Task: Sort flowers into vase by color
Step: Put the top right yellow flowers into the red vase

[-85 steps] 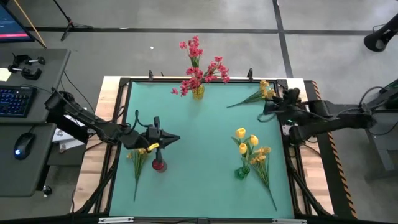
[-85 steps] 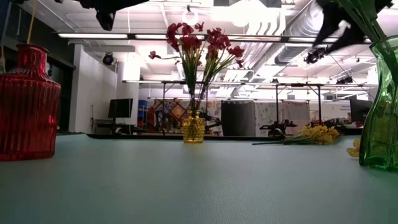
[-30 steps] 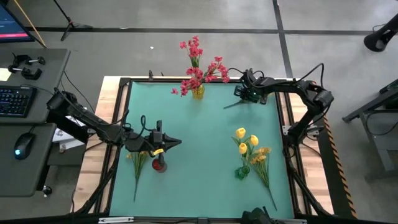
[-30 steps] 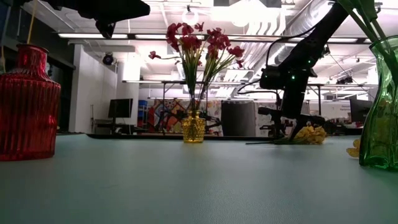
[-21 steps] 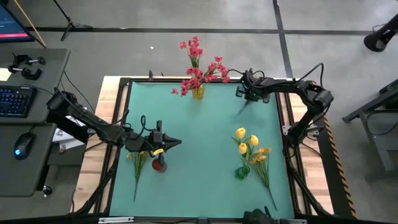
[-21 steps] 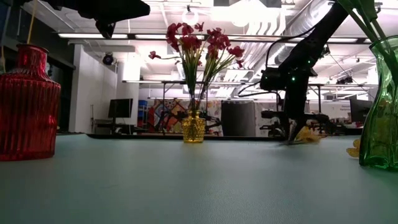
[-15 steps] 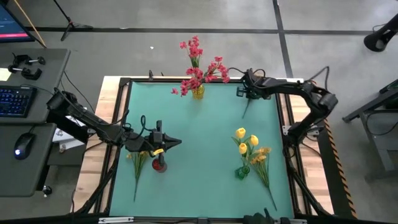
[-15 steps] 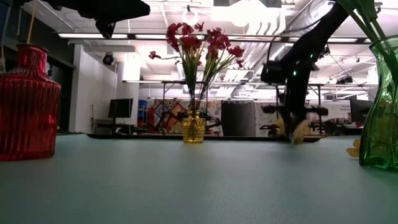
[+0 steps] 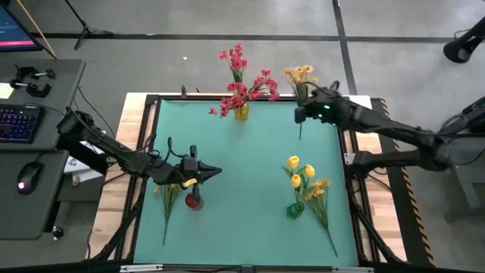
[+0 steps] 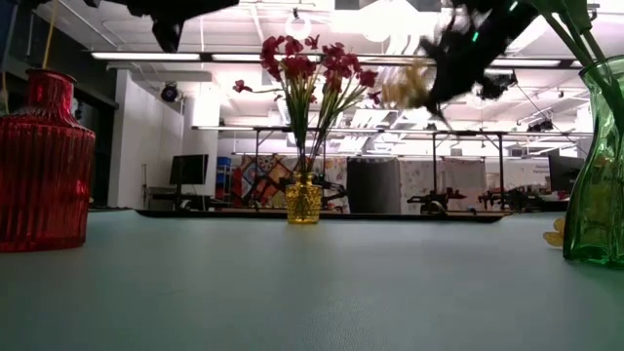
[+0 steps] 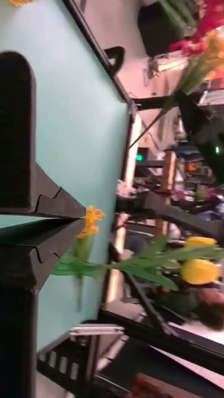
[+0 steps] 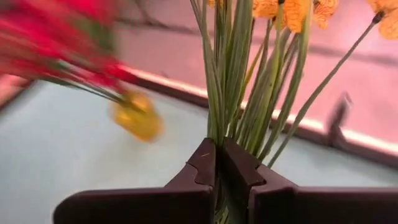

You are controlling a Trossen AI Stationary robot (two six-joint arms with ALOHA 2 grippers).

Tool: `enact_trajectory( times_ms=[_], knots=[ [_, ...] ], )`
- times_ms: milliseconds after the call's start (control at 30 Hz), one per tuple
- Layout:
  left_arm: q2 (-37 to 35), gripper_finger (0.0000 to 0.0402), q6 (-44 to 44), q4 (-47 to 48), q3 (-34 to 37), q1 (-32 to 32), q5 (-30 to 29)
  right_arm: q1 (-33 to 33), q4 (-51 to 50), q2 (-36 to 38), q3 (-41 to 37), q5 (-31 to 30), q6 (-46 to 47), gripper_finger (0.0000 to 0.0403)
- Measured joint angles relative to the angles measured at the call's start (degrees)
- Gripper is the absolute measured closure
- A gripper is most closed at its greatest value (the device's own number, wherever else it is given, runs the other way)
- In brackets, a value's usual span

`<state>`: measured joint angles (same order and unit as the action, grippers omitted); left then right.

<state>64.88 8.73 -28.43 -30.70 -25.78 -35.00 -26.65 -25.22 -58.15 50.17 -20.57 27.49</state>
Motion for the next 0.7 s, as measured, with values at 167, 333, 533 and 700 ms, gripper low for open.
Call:
enact_trajectory(
  times_ms=[167, 333, 533, 700],
  knots=[
    [0.0, 0.0401, -7.7, -12.0, 0.0, 0.0, 0.0, 6.8, 11.3, 8.7, 0.0, 3.2, -6.0, 0.0402],
    [0.0, 0.04, -17.7, -23.0, -1.0, 1.6, 0.2, 13.8, 26.7, 11.8, 0.2, 11.1, -10.2, 0.0403],
    [0.1, 0.0368, -16.5, -18.6, -5.2, 6.5, 6.2, 23.0, 38.0, 6.4, 0.2, 14.2, -14.8, 0.0403],
    [0.8, 0.0307, -13.8, -17.1, -7.6, 10.6, 16.9, 26.9, 49.0, -1.2, 0.2, 14.2, -17.4, 0.0403]
  ],
)
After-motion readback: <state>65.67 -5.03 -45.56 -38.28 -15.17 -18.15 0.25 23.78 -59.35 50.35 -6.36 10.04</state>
